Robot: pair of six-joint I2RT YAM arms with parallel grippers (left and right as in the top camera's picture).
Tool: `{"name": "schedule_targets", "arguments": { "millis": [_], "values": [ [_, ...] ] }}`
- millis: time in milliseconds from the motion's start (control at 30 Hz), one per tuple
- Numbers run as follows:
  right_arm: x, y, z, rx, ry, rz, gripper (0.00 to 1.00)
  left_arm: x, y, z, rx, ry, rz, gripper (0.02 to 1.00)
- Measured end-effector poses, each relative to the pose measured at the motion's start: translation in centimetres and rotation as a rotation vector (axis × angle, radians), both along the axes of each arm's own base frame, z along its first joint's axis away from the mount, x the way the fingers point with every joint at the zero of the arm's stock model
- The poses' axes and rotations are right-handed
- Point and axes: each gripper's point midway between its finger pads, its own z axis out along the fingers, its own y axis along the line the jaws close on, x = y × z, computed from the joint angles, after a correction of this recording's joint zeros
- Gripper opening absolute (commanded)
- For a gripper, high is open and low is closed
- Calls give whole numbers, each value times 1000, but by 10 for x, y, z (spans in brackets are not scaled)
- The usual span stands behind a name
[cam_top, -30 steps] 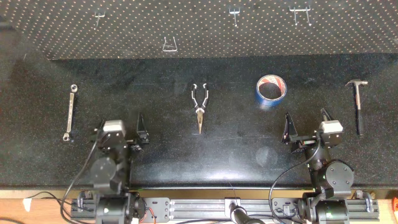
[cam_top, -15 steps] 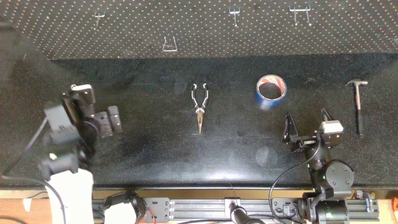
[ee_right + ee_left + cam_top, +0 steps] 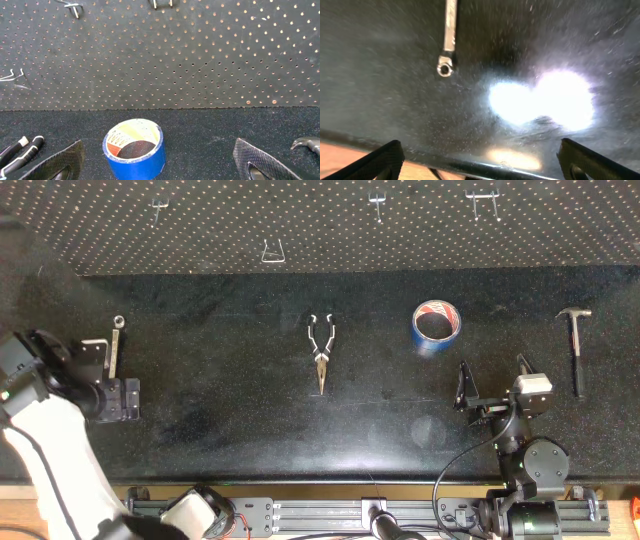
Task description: Place Tools Onto Pegboard
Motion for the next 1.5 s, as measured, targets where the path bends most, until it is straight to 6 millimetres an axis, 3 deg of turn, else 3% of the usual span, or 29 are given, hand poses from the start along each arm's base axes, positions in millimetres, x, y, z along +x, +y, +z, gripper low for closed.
{"name": "schedule_targets", "arguments": {
  "millis": [167, 300, 500, 700, 900, 1067, 1500],
  "values": [
    [0, 0, 0, 0, 0, 0, 976, 18, 4, -30, -147, 34, -36, 996],
    [0, 0, 0, 0, 0, 0, 976, 48, 20, -34, -180, 1, -55, 996],
    [0, 0, 0, 0, 0, 0, 976, 74, 39, -48, -197, -9, -59, 996],
    [0, 0, 0, 0, 0, 0, 974, 86, 50, -67, -215, 6, -57, 996],
    [0, 0, 0, 0, 0, 0, 976, 104, 64, -72, -196, 12, -80, 993],
    [0, 0, 0, 0, 0, 0, 976, 117, 57, -80, -186, 47, -128, 996],
    [0, 0, 0, 0, 0, 0, 976, 114, 54, -102, -213, 100, -131, 993]
  ]
}}
